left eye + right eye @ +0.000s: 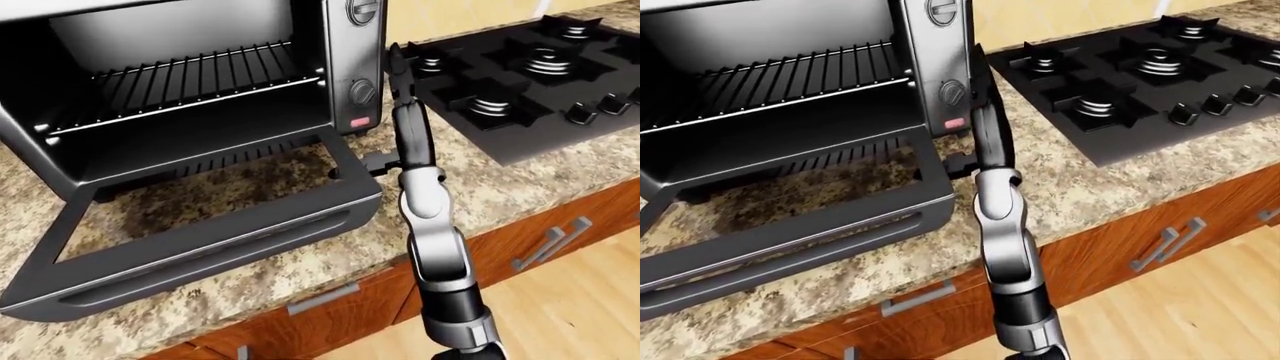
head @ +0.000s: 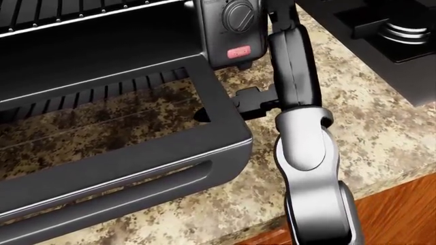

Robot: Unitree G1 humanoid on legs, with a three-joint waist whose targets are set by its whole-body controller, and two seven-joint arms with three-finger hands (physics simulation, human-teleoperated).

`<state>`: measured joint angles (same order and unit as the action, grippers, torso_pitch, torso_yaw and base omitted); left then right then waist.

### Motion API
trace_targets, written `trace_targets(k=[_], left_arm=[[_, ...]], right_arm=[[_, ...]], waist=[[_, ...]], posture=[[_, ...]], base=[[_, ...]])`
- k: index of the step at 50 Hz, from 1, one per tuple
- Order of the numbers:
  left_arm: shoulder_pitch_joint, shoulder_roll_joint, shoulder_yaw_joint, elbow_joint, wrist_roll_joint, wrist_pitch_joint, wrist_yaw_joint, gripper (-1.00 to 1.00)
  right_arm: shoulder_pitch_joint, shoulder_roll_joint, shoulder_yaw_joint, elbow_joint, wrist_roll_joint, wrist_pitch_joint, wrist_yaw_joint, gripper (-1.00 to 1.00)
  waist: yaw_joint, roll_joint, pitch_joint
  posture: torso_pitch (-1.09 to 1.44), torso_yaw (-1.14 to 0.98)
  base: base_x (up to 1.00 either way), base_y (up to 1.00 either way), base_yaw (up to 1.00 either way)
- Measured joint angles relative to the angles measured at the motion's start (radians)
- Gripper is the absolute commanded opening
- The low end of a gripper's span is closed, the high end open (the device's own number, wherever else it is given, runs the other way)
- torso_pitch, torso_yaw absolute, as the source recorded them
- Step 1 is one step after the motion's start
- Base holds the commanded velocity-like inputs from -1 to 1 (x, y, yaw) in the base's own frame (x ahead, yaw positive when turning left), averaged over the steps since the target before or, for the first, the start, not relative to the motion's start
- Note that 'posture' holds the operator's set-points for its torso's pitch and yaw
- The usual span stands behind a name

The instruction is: Close the toaster oven door.

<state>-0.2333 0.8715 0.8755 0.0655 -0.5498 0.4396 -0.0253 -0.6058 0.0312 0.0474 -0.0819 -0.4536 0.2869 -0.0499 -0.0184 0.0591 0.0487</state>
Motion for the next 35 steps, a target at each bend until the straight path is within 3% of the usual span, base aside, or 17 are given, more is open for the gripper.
trace_targets(k=[6, 15, 35], left_arm=[[0.0, 0.001, 0.0, 0.008, 0.002, -0.005, -0.002, 1.0], [-0.001, 0.006, -0.003, 0.013, 0.002, -0.005, -0.004, 1.0], [0.003, 0.009, 0.005, 0.016, 0.0, -0.006, -0.005, 1.0]], right_arm=[[-0.004, 0.012, 0.0, -0.031, 0.026, 0.068, 0.009, 1.0], [-0.035, 0.042, -0.004, -0.119, 0.149, 0.29, -0.006, 1.0], [-0.101, 0.052, 0.012, -0.177, 0.194, 0.387, -0.047, 1.0]], waist=[[-0.001, 0.001, 0.007], [-0.002, 0.005, 0.017], [-0.009, 0.01, 0.024]], posture=[[0.0, 0.0], [0.0, 0.0], [0.0, 0.0]], base=[[0.0, 0.0, 0.0], [0.0, 0.0, 0.0], [0.0, 0.0, 0.0]])
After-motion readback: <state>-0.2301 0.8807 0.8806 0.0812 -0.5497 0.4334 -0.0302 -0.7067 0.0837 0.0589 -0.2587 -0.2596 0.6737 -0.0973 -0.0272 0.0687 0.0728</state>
